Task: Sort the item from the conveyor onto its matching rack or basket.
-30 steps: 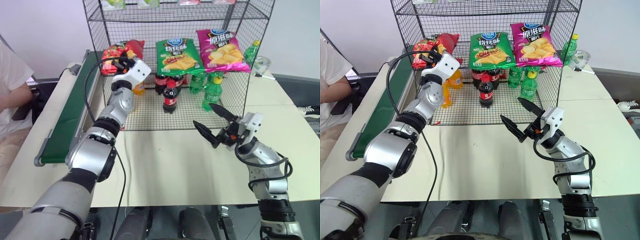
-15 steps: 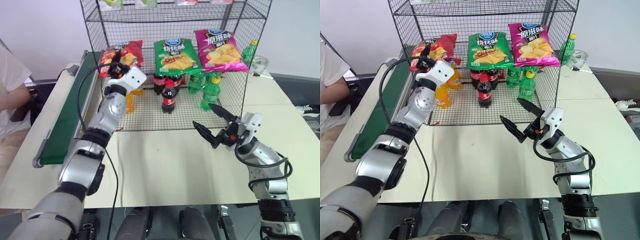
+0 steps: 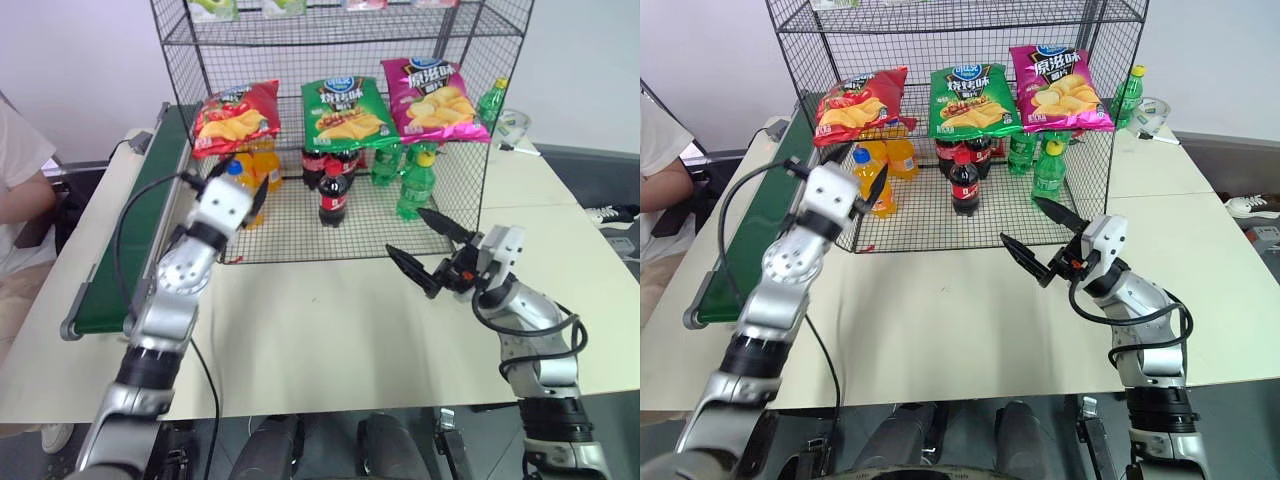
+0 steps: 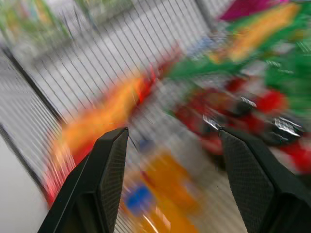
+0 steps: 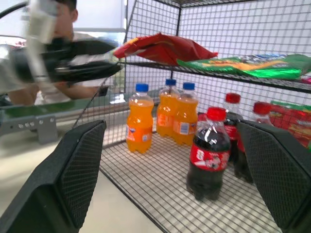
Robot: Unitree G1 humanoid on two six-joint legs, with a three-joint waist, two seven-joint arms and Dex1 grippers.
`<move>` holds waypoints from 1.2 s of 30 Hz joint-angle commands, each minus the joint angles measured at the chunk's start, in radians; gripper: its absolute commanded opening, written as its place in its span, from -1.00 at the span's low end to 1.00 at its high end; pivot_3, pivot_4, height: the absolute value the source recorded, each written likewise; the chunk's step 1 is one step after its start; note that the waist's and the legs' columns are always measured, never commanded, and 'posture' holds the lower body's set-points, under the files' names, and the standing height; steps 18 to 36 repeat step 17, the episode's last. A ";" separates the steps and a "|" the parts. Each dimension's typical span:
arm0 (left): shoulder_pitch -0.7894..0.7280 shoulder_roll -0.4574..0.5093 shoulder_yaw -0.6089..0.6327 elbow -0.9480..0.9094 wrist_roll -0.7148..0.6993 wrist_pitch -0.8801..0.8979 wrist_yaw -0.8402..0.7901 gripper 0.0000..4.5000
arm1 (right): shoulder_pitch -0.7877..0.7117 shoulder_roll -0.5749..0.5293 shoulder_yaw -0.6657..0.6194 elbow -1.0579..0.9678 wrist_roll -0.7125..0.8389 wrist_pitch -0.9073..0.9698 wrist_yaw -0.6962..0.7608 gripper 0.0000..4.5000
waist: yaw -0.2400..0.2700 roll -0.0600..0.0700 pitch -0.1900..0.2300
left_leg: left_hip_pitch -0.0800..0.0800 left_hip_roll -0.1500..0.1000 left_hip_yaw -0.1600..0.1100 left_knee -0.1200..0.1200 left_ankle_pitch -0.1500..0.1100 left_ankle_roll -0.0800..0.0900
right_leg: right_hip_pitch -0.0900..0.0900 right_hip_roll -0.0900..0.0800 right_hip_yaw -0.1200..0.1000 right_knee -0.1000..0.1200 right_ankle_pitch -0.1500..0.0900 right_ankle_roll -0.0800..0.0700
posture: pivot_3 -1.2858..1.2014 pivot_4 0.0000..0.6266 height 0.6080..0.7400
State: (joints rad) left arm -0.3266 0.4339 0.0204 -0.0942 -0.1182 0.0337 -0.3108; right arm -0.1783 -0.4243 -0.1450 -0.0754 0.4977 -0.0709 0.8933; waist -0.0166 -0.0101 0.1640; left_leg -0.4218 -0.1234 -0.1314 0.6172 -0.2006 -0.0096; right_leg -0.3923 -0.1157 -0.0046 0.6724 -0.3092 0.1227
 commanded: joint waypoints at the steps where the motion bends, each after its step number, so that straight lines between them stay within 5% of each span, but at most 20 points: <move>1: 0.087 0.048 0.153 -0.121 -0.205 0.162 -0.081 0.36 | 0.018 -0.033 -0.039 -0.038 0.035 0.007 0.020 1.00 | 0.002 0.000 0.000 | 0.000 0.000 0.000 0.000 -0.002 0.003 | 0.001 0.000 0.000 0.000 0.000 0.000 | 0.03 -0.52 1.00; 7: 0.310 0.197 0.339 -0.206 -0.370 0.192 -0.317 0.36 | 0.134 -0.155 -0.111 -0.093 0.098 0.057 0.113 1.00 | 0.009 0.001 0.000 | 0.001 0.000 0.000 -0.001 -0.002 0.004 | 0.002 -0.001 0.000 -0.003 0.000 0.000 | 0.03 -0.52 1.00; 17: 0.422 0.335 0.492 0.132 -0.292 -0.059 -0.531 0.36 | 0.198 -0.281 -0.229 -0.014 0.107 0.050 0.227 1.00 | 0.010 0.001 0.000 | 0.008 0.000 0.001 -0.003 -0.004 0.006 | 0.005 -0.002 0.000 -0.008 -0.001 -0.004 | 0.03 -0.52 1.00; 36: 0.422 0.335 0.492 0.132 -0.292 -0.059 -0.531 0.36 | 0.198 -0.281 -0.229 -0.014 0.107 0.050 0.227 1.00 | 0.010 0.001 0.000 | 0.008 0.000 0.001 -0.003 -0.004 0.006 | 0.005 -0.002 0.000 -0.008 -0.001 -0.004 | 0.03 -0.52 1.00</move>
